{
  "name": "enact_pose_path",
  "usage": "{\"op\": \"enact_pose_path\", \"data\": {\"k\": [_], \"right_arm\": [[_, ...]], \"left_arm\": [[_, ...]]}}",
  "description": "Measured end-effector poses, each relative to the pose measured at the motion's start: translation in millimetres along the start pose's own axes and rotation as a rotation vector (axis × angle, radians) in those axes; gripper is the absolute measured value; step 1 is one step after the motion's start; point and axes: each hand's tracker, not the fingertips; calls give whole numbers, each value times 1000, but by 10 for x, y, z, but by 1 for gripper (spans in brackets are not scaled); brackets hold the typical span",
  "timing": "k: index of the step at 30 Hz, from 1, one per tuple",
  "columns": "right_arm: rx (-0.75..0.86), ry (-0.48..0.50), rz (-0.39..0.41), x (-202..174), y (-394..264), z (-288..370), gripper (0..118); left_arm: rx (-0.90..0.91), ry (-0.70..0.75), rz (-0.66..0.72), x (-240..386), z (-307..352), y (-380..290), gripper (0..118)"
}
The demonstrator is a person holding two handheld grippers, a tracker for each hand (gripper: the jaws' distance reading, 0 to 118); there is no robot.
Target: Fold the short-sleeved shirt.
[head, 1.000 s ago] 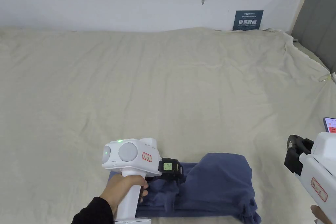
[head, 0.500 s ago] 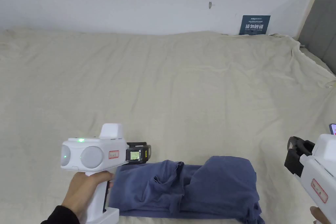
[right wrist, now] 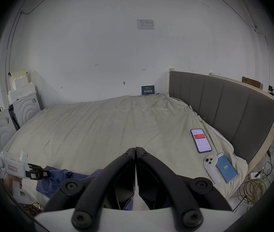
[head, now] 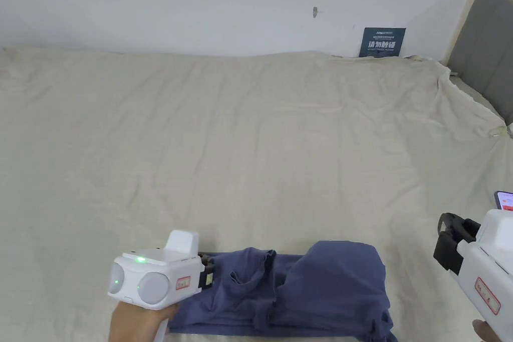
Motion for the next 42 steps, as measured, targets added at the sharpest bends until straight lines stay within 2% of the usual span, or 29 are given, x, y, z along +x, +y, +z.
{"op": "enact_pose_path", "data": {"k": [10, 15, 19, 26, 34, 40, 41, 42], "right_arm": [[-11, -28, -15, 160, -68, 12, 0], [-17, -33, -16, 185, -85, 33, 0], [-15, -36, -19, 202, -79, 55, 0], [-5, -31, -12, 182, -27, 77, 0], [-2, -15, 3, 84, 14, 67, 0], [-10, -6, 10, -52, 37, 69, 0], [-12, -4, 11, -68, 37, 69, 0], [-14, -2, 13, -84, 37, 69, 0]], "left_arm": [[-84, -136, -87, 717, -216, -207, 0], [-101, -131, -94, 880, -319, -257, 0], [-95, -154, -42, 770, -233, -191, 0], [2, -235, 89, 338, 323, 169, 0], [-11, -164, 173, -524, 623, 308, 1], [-117, -246, 348, -1051, 479, 165, 31], [-122, -239, 368, -1088, 441, 127, 48], [-131, -246, 381, -1114, 388, 87, 73]]}}
